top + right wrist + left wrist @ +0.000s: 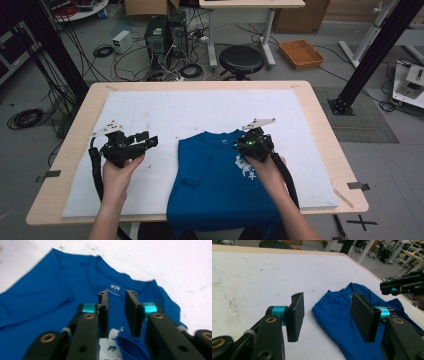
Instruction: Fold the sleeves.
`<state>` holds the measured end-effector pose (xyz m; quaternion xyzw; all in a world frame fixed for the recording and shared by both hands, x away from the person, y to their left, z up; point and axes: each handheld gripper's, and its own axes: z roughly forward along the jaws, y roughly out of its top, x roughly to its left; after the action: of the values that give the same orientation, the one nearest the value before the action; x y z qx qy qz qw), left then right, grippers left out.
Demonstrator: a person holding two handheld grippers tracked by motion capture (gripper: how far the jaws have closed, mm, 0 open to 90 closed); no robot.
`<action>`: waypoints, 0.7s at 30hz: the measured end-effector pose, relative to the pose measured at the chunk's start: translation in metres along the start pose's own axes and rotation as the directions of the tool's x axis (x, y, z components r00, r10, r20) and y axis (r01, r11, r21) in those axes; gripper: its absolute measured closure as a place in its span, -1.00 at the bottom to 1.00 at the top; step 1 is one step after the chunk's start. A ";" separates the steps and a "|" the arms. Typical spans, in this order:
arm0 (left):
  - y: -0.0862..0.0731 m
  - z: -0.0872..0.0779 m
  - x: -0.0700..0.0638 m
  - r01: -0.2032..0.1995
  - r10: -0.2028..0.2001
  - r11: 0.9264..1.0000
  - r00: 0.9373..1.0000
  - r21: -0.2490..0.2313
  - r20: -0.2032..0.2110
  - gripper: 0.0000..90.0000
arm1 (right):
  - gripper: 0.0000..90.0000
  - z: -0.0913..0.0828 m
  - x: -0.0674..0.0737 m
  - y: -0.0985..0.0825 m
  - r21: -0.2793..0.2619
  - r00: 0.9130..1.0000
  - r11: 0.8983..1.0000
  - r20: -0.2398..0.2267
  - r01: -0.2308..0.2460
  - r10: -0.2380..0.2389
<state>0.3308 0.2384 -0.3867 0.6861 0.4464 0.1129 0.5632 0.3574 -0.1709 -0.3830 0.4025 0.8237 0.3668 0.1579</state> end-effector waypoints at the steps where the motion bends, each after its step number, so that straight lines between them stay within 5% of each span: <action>1: 0.000 0.000 0.000 0.000 0.000 1.000 1.000 0.001 0.004 0.00 | 0.63 -0.005 -0.003 -0.002 -0.013 1.000 1.000 -0.003 -0.006 0.006; 6: 0.000 0.004 -0.001 -0.005 0.005 1.000 1.000 0.016 0.022 -0.01 | 0.46 -0.037 -0.043 -0.027 -0.064 0.996 0.994 0.000 -0.094 0.094; 10: 0.000 0.008 -0.004 -0.003 0.002 1.000 0.999 0.027 0.034 -0.04 | 0.36 -0.055 -0.075 -0.072 -0.059 0.973 0.971 -0.016 -0.230 0.230; 16: 0.000 0.013 -0.007 -0.014 0.012 0.999 0.999 0.041 0.046 -0.04 | 0.42 -0.050 -0.076 -0.094 -0.016 0.961 0.962 -0.065 -0.271 0.269; 21: 0.000 0.015 -0.008 -0.016 0.013 0.999 0.999 0.052 0.048 -0.04 | 0.95 -0.047 -0.066 -0.096 -0.008 0.978 0.980 -0.068 -0.201 0.200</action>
<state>0.3355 0.2227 -0.3893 0.7064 0.4305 0.0888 0.5548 0.3204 -0.2833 -0.4234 0.4698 0.7810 0.4002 0.0958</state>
